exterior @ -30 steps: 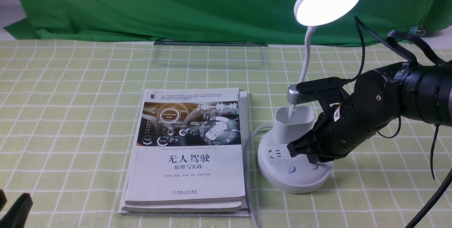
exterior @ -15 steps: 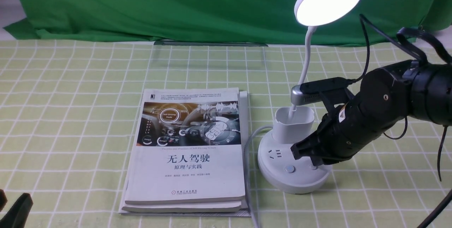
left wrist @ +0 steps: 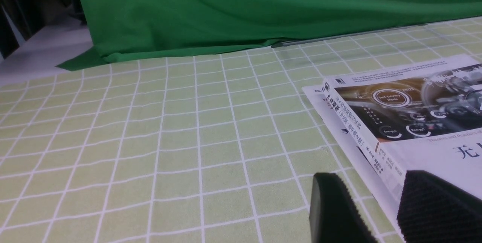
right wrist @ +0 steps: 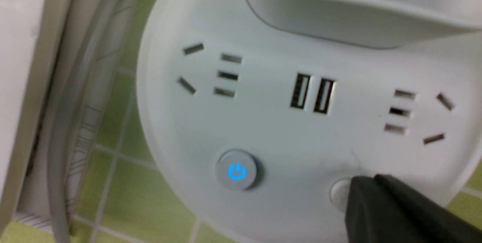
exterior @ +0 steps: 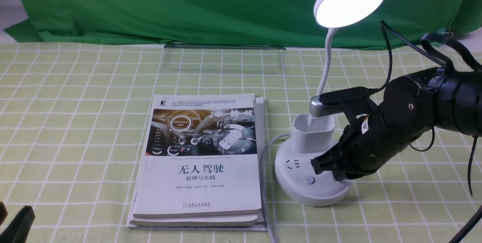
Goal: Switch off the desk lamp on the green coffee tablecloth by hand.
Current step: 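Press the power button on the lamp base to turn the lamp off with the right gripper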
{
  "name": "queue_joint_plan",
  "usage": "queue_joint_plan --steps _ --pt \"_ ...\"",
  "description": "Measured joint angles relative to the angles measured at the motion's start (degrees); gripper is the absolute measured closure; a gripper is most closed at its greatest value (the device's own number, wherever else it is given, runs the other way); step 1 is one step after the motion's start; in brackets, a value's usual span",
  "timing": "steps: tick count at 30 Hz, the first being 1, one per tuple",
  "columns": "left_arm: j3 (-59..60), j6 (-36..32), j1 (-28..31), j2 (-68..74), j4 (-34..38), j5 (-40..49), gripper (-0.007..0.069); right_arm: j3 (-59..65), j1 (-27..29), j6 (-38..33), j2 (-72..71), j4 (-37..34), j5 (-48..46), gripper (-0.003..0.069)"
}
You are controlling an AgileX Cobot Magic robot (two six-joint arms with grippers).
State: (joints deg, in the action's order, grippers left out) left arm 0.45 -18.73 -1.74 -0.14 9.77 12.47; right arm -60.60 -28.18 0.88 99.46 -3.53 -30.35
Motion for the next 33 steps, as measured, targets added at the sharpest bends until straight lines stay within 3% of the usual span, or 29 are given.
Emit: queue_joint_plan --steps 18,33 --pt "0.0 0.0 0.0 0.0 0.0 0.0 0.0382 -0.7 -0.4 -0.4 2.5 -0.6 1.1 0.0615" --pt "0.0 0.0 0.0 0.0 0.0 0.0 0.0382 0.0 -0.6 -0.9 -3.9 -1.4 0.7 0.0615"
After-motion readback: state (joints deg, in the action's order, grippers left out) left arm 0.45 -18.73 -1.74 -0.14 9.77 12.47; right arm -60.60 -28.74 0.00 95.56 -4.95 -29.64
